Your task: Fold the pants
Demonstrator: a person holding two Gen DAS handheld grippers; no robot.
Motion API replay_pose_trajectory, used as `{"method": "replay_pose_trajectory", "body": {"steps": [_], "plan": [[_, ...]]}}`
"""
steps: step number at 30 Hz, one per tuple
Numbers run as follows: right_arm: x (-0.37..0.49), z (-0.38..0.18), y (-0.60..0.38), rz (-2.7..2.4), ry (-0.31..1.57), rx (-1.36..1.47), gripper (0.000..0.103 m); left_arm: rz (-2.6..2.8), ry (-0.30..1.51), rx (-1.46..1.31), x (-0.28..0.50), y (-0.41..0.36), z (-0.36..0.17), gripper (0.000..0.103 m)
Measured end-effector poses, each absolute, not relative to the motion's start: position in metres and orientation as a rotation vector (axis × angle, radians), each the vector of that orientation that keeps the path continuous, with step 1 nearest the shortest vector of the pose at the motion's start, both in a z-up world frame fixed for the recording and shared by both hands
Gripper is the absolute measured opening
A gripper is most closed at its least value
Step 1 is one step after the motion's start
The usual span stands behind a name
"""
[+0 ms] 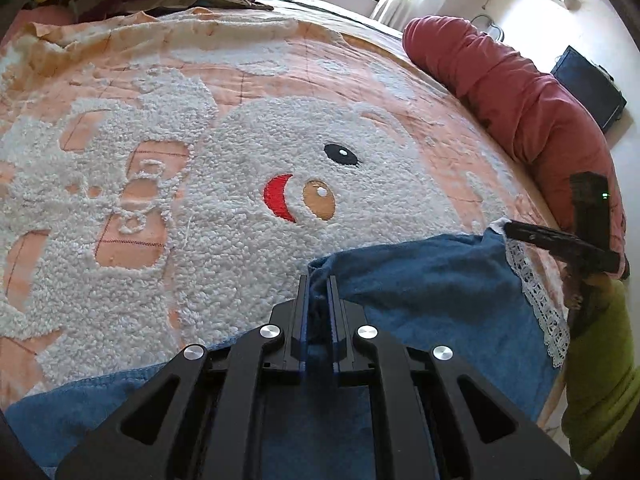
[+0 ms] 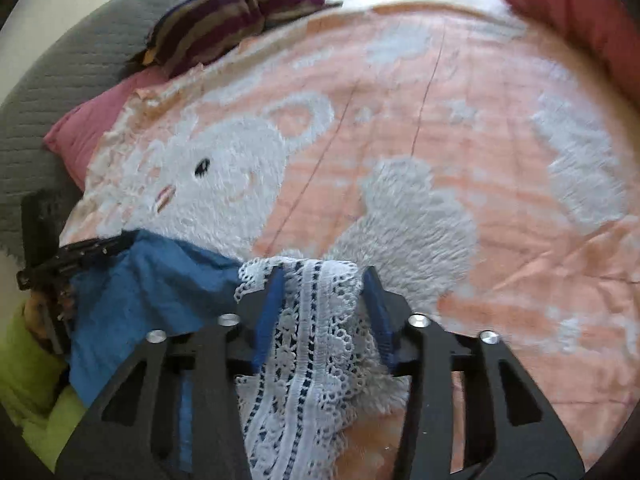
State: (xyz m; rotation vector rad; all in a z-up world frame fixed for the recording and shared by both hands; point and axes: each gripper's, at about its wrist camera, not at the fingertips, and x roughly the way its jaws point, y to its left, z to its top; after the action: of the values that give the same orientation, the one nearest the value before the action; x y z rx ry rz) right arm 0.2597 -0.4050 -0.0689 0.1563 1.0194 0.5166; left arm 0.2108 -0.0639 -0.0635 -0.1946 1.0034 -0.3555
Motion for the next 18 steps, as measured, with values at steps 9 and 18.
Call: {"method": "replay_pose_trajectory", "body": {"steps": [9,18], "plan": [[0.218,-0.026,-0.422,0.514,0.761,0.145,0.003,-0.340,0.937,-0.192,0.207,-0.067,-0.049,0.005],[0.240,-0.063,-0.412,0.416,0.910,0.084,0.021,-0.291,0.981,-0.174,0.211,-0.067,-0.065,0.015]]}}
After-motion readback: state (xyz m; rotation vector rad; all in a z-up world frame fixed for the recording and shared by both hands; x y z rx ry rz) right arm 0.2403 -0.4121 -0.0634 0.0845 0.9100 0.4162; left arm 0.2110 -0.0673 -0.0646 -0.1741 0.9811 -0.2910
